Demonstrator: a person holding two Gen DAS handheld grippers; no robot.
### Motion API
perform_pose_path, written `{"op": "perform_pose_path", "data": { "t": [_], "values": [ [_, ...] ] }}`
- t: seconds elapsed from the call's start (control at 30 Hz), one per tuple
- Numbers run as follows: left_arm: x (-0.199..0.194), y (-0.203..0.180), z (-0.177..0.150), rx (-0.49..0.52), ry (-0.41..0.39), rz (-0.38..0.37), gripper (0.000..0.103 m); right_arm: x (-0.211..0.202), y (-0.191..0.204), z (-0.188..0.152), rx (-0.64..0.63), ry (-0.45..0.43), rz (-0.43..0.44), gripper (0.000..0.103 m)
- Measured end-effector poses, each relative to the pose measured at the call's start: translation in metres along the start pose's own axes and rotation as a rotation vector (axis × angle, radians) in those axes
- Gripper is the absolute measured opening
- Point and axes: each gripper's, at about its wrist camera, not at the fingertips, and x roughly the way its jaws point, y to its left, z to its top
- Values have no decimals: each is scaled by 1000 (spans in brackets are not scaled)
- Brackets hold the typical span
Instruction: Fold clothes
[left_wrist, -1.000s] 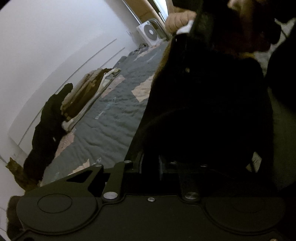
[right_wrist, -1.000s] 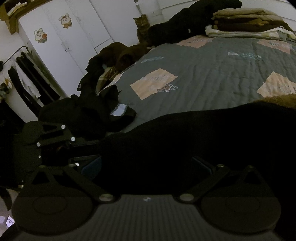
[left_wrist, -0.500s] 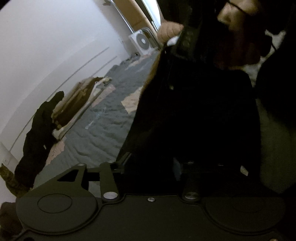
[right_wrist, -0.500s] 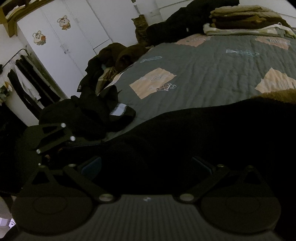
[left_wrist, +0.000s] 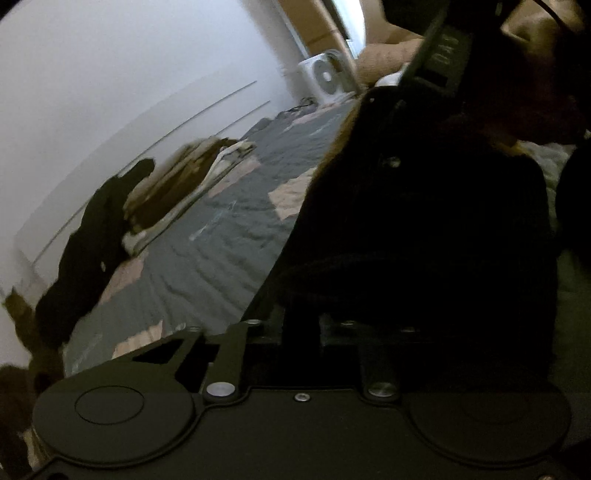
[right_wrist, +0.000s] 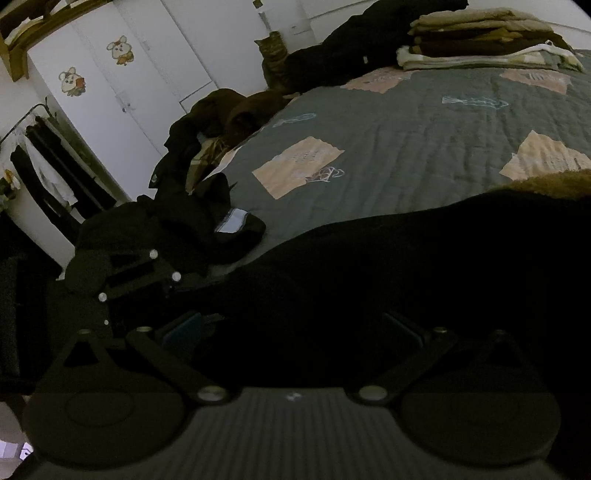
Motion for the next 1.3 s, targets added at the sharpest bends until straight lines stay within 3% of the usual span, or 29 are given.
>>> {"op": "perform_pose_path", "data": {
  "t": [0.17,0.27,0.5,0.67,0.8,1.07,1.2,1.3],
  "values": [
    [-15,31,4,-199,-22,-51,6,-1,0,-1,1,-5,5,103],
    [-23,61,5,-406,-48,-108,5,0,2,-3,-9,-7,0,103],
    [-23,125,-6,-930,-113,-318,5,14,23,-11,-124,6,-14,103],
    [-21,141,-8,-1089,-150,-407,5,29,44,-21,-270,55,-11,103],
    [-21,143,-6,-1120,-145,-452,4,43,48,-26,-299,85,1,103],
    [-26,156,-3,-1257,-180,-526,4,49,58,-37,-409,41,23,103],
    [-12,163,-9,-1402,-123,-562,4,47,65,-39,-486,36,8,103],
    [0,163,-3,-1331,-27,-504,4,47,66,-37,-482,67,-10,103]
  ]
}}
